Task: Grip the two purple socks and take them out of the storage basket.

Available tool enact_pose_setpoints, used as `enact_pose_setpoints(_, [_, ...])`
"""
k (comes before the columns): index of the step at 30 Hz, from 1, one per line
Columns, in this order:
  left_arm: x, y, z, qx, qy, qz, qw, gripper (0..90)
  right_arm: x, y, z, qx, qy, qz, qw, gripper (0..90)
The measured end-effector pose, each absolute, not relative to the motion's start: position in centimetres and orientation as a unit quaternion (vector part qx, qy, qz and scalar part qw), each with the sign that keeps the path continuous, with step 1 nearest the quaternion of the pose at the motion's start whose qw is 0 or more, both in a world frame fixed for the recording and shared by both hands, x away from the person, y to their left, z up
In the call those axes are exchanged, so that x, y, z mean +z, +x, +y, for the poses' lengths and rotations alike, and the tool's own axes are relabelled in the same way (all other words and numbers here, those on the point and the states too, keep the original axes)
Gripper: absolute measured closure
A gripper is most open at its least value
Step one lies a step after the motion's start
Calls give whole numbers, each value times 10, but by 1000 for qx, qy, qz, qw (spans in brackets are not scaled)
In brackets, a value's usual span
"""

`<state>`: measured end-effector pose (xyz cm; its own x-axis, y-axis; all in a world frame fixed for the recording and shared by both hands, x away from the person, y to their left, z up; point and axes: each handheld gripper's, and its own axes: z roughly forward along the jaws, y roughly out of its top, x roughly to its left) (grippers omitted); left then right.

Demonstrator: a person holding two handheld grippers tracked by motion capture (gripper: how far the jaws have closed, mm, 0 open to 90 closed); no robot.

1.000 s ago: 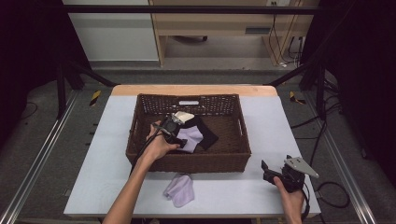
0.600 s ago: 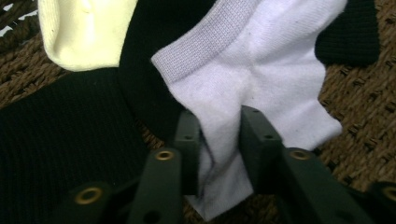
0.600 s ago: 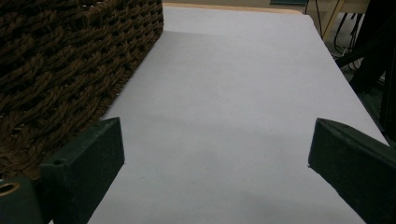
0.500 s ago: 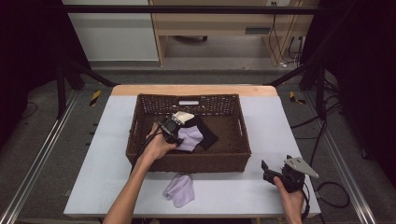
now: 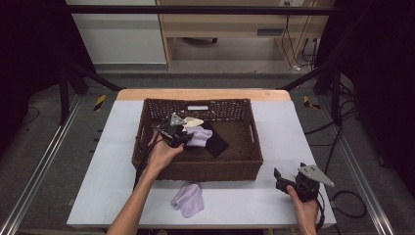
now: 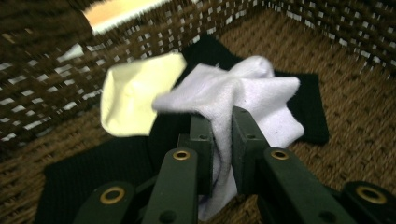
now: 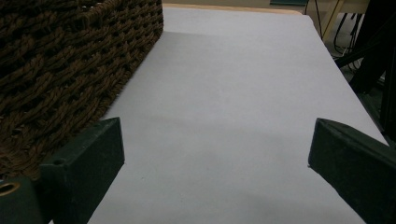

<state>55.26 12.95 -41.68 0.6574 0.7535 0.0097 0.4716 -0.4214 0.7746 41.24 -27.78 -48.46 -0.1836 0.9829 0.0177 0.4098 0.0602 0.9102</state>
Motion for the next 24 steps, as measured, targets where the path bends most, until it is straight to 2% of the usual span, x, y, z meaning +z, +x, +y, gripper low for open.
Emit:
enact_pose_setpoints(13, [-408,543,141,214,774,370,468,805,-485,413,-278,420,542,644,339,40])
enact_pose_setpoints(24, [-400,542,150,211,735,371,527,806,-484,413,-278,419,542,645,338,40])
